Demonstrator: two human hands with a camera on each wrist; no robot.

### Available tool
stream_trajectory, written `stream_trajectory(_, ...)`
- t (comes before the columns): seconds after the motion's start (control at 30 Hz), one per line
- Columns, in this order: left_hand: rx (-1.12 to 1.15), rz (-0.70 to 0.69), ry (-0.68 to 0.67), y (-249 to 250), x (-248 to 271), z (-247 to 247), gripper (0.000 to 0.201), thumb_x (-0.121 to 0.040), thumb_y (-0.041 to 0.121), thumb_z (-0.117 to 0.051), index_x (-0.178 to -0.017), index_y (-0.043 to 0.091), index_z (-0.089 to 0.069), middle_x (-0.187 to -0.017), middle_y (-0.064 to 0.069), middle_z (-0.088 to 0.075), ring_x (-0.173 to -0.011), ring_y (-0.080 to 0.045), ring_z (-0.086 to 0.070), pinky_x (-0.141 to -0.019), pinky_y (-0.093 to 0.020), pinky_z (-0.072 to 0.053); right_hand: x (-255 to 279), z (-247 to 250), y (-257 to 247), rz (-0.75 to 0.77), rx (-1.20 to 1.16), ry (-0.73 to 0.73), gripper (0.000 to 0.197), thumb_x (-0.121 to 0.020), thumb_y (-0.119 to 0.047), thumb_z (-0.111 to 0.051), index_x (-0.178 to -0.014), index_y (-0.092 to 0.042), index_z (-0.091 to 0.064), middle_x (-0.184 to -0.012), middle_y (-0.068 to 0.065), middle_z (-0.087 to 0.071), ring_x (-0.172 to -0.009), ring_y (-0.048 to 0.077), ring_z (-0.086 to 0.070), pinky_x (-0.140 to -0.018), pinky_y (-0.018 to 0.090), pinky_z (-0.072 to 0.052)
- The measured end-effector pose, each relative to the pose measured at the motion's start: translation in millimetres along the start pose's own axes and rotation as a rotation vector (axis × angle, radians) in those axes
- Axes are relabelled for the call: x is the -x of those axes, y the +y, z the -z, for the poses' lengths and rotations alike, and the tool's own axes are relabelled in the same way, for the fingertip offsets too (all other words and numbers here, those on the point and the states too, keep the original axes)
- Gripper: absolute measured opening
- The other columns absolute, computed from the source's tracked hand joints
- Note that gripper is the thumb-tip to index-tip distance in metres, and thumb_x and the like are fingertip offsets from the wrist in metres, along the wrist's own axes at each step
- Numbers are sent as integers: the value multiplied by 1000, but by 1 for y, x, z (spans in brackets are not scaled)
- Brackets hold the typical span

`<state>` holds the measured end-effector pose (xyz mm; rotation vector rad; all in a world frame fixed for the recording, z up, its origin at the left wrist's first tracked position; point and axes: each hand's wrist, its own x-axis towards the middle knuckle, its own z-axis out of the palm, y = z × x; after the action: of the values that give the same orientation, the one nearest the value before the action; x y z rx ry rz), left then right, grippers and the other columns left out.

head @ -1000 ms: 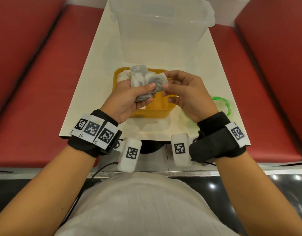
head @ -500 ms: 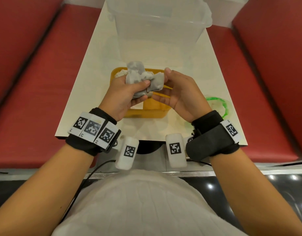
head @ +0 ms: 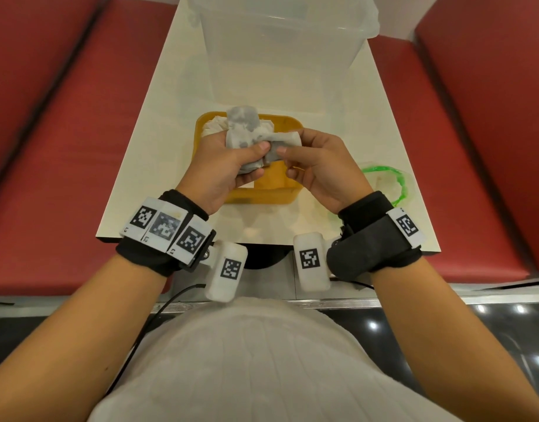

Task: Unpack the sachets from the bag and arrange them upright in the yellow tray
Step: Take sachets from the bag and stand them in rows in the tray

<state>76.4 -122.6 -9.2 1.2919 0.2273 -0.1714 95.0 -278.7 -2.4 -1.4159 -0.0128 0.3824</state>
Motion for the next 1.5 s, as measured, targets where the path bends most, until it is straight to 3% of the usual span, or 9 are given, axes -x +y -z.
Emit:
stream_trajectory(0.1, 16, 5, -1, 1, 0, 0, 10, -91, 10, -64, -98, 17, -65, -87, 4, -69, -68, -3, -67, -63, -17, -55, 1, 1, 1, -2, -72, -2, 3, -91, -6, -60, -90, -9, -61, -82, 4, -66, -67, 12, -64, -59, 20, -52)
stream_trajectory(0.23, 40, 15, -3, 2, 0, 3, 11, -90, 9, -64, -99, 15, -64, -86, 4, -69, -67, -4, -67, -61, -16, -54, 2, 3, 4, 26, -147, 37, 11, -94, -5, -56, -83, -8, -59, -84, 10, -67, -71, 19, -68, -62, 23, -56)
stream_trajectory(0.7, 52, 72, -25, -3, 4, 8, 19, -89, 6, -64, -107, 13, -62, -88, 2, -70, -72, -4, -70, -59, -15, -53, 3, 9, 8, 203, -34, 166, 15, -84, 10, -62, -82, -5, -61, -81, 6, -64, -76, 13, -65, -67, 24, -55)
stream_trajectory(0.87, 128, 87, -36, -2, 6, 8, 29, -92, 12, -61, -120, 5, -60, -94, -3, -70, -71, -3, -68, -57, -13, -52, 4, 10, 11, 398, 143, 212, 18, -76, 14, -66, -75, -5, -64, -82, 10, -66, -82, 15, -64, -76, 28, -55)
stream_trajectory(1.0, 203, 115, -58, 1, 8, 7, 18, -94, 13, -58, -111, 8, -60, -85, -2, -72, -69, -6, -69, -54, -12, -51, 6, 8, 18, 524, 352, 202, 13, -72, 12, -67, -75, -1, -68, -80, 8, -66, -81, 11, -64, -80, 24, -52)
stream_trajectory(1.13, 248, 119, -48, 3, 8, 8, 18, -93, 16, -61, -109, 9, -59, -77, 4, -71, -68, -6, -68, -53, -12, -51, 8, 7, 25, 613, 527, 191, 14, -72, 12, -62, -70, 0, -68, -83, 0, -65, -86, 2, -62, -75, 16, -49)
stream_trajectory(1.27, 238, 116, -27, 0, 8, 9, 32, -90, 11, -64, -121, 5, -57, -91, -1, -67, -71, -6, -64, -53, -13, -50, 11, 7, 30, 699, 713, 150, 14, -70, 9, -59, -67, -1, -68, -89, 1, -68, -90, 11, -64, -79, 22, -52)
stream_trajectory(1.43, 203, 117, -14, -2, 7, 11, 17, -88, 4, -64, -105, 10, -62, -92, -1, -68, -72, -7, -64, -52, -14, -49, 16, 5, 29, 669, 565, 186, 26, -75, 14, -51, -78, -6, -66, -86, 8, -68, -88, 13, -64, -71, 25, -53)
stream_trajectory(1.5, 184, 111, -15, -3, 7, 11, 18, -88, 4, -65, -106, 9, -62, -95, -2, -68, -74, -9, -64, -52, -14, -49, 16, 3, 24, 661, 535, 247, 18, -82, 6, -56, -88, -7, -66, -90, 5, -67, -87, 13, -64, -66, 26, -54)
